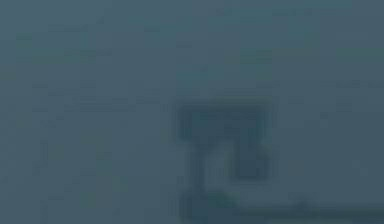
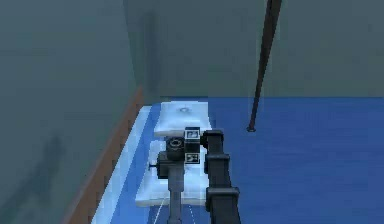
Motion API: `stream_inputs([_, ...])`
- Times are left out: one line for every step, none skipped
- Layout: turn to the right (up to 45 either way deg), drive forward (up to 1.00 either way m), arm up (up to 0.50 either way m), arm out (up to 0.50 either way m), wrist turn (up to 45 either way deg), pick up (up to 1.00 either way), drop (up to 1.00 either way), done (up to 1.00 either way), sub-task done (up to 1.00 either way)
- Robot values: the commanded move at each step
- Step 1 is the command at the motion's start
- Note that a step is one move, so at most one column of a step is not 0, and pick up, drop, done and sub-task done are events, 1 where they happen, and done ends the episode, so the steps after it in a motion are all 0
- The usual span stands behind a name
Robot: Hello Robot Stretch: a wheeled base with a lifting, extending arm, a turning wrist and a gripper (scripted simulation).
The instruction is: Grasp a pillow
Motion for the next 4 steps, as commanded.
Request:
stream_inputs([0.0,0.00,0.00,0.00,45.0,0.00,0.00,0.00,0.00])
stream_inputs([0.0,0.00,0.00,0.00,45.0,0.00,0.00,0.00,0.00])
stream_inputs([0.0,0.00,0.00,0.00,45.0,0.00,0.00,0.00,0.00])
stream_inputs([0.0,0.00,0.00,0.02,0.0,0.00,0.00,0.00,0.00])
